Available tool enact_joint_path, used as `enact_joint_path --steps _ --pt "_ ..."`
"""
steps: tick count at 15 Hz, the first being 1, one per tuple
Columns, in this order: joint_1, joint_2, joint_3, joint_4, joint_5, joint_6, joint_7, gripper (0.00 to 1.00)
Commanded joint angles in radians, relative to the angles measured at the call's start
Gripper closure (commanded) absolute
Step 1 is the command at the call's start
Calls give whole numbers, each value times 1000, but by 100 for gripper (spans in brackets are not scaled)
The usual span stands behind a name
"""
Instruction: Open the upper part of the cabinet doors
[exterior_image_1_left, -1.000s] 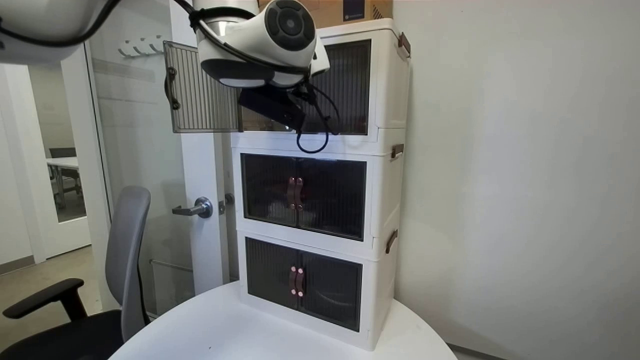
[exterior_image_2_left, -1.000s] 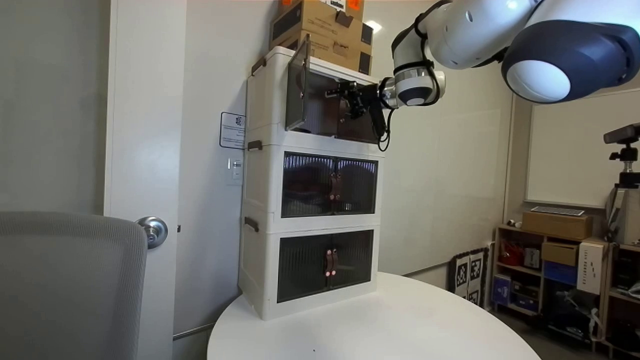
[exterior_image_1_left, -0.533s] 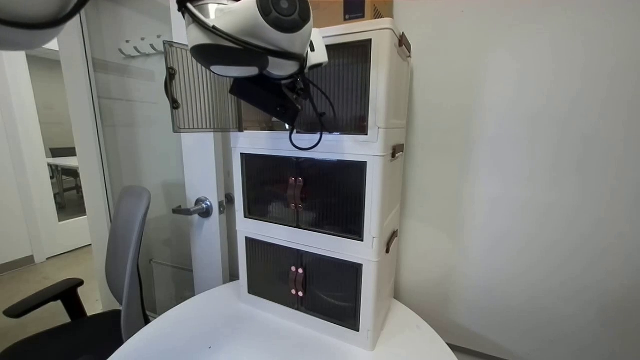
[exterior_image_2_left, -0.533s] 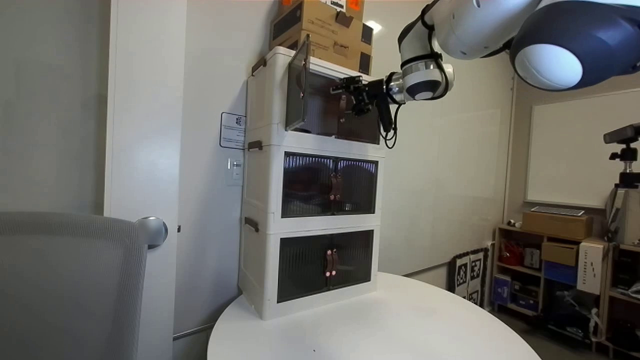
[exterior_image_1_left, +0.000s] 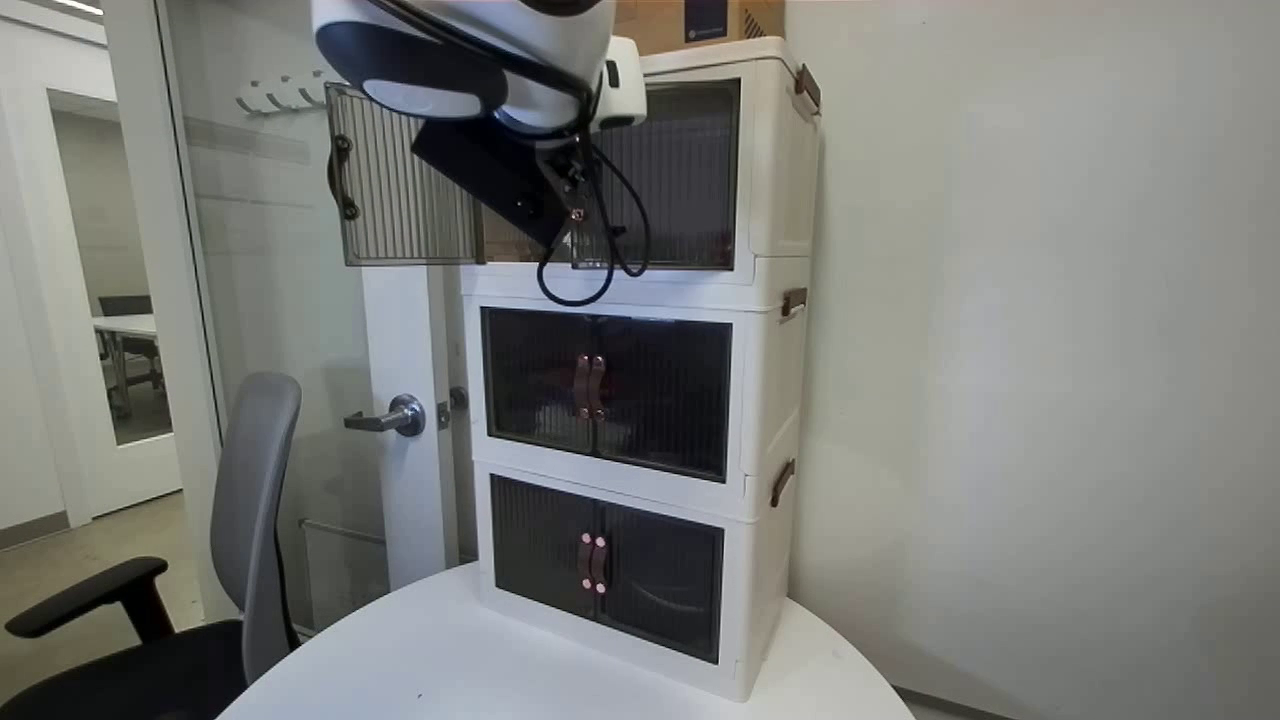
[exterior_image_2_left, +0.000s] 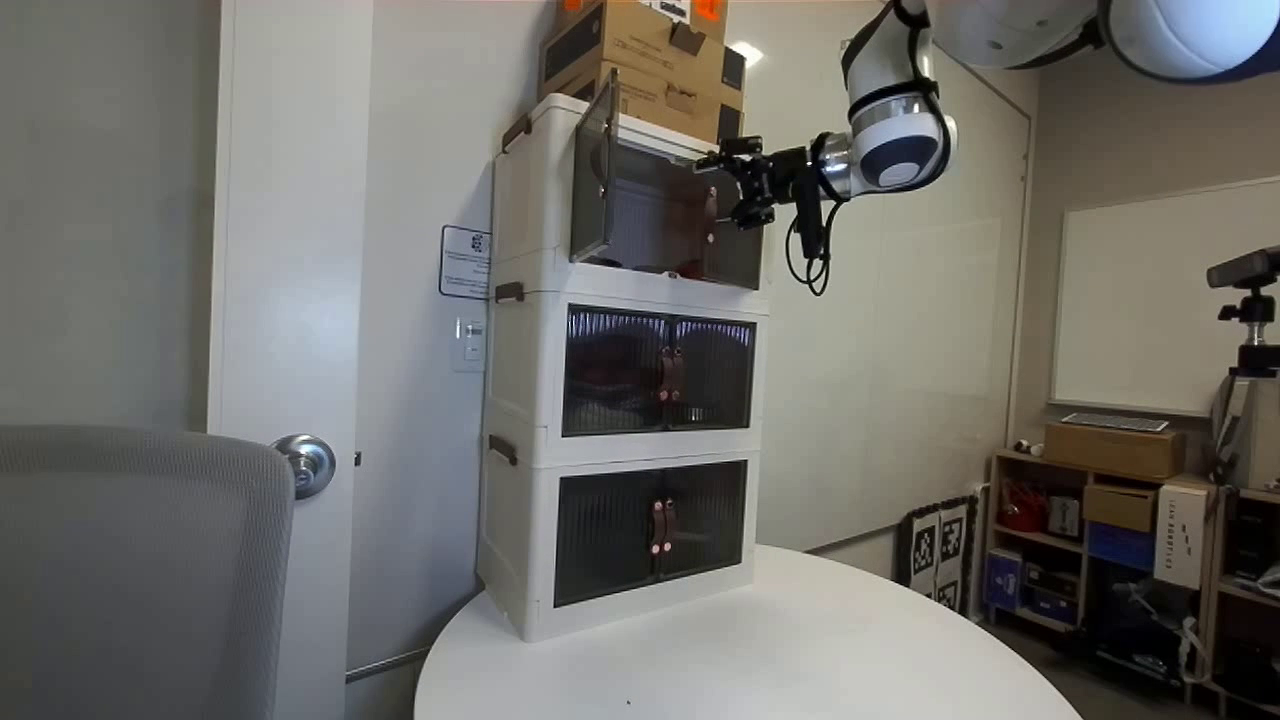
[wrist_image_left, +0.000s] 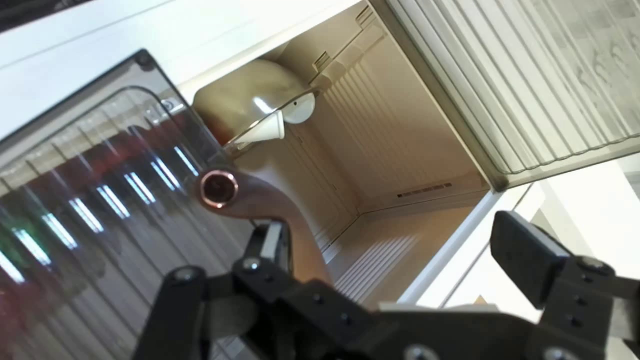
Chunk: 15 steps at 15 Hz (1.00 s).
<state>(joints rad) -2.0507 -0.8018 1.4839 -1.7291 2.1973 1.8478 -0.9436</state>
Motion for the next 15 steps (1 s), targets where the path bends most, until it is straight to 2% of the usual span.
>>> enact_joint_path --steps 1,4,8,12,14,15 --pt "128 64 -56 -102 -100 -49 19 0" --pt "163 18 -142 -139 -99 144 -83 0" --pt "204 27 -191 -161 -78 328 -210 0" --pt "215 22 -224 -161 -49 498 -346 0" --pt "206 9 -236 -129 -79 601 -347 0" --pt "202 7 -251 -102 -148 632 -321 0"
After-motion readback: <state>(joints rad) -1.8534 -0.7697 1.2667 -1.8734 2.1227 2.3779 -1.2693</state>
